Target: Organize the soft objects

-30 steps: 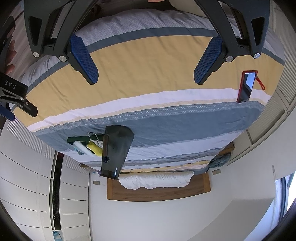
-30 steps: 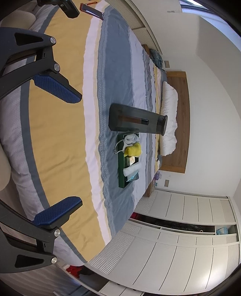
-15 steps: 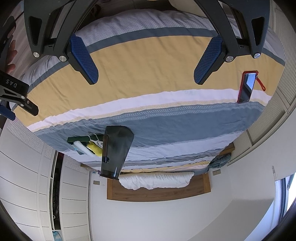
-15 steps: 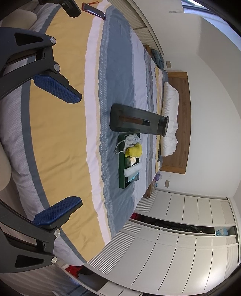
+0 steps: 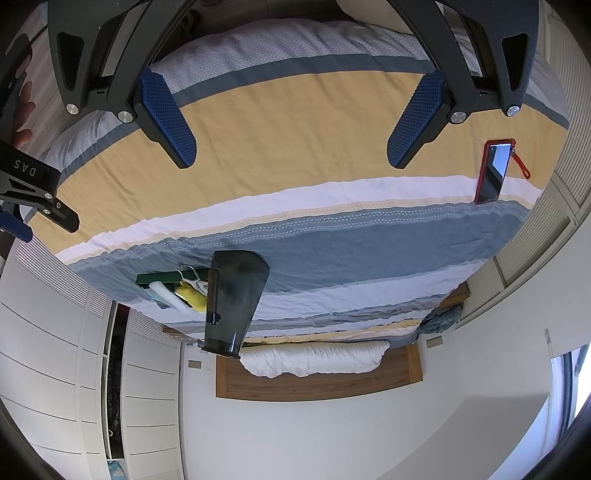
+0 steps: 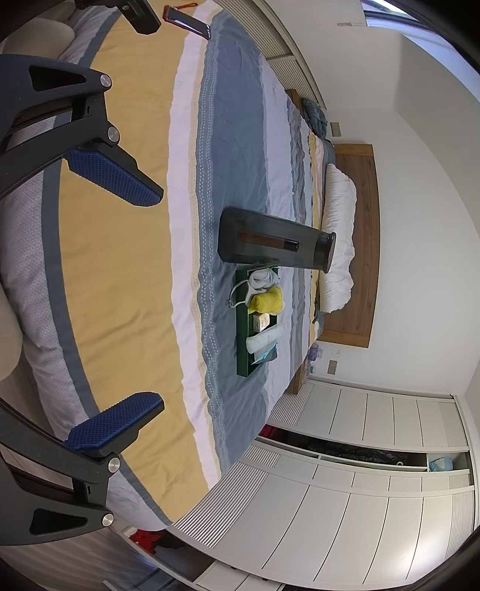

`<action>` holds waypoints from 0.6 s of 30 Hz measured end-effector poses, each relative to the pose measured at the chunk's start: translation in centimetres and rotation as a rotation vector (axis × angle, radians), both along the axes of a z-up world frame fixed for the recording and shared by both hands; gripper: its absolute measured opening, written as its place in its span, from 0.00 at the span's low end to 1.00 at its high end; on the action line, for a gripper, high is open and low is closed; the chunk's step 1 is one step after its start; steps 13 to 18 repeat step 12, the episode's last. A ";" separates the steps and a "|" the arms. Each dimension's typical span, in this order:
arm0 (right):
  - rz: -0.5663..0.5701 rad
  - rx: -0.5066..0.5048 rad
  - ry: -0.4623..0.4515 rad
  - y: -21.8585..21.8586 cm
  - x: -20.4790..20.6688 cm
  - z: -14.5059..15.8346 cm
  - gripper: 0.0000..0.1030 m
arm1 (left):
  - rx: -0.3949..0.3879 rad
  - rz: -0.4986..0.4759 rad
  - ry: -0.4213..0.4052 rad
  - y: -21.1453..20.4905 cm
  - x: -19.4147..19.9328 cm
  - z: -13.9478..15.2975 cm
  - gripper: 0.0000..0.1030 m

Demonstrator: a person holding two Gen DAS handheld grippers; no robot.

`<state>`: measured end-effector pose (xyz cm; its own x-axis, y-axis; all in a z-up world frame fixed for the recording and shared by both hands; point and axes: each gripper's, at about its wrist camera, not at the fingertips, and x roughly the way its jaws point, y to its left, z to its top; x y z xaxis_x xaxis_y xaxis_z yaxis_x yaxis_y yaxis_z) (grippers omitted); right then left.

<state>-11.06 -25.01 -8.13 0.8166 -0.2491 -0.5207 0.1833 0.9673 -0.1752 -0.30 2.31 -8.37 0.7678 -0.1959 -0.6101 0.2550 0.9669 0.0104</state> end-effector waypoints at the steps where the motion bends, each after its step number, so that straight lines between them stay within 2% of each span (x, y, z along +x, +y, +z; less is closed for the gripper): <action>1: 0.000 -0.001 0.000 0.0 0.0 0.0 1.00 | 0.001 0.000 -0.003 0.0 0.0 0.0 0.98; 18: -0.004 -0.005 -0.004 0.0 0.0 0.1 1.00 | 0.008 0.003 -0.008 -0.1 0.0 0.1 0.98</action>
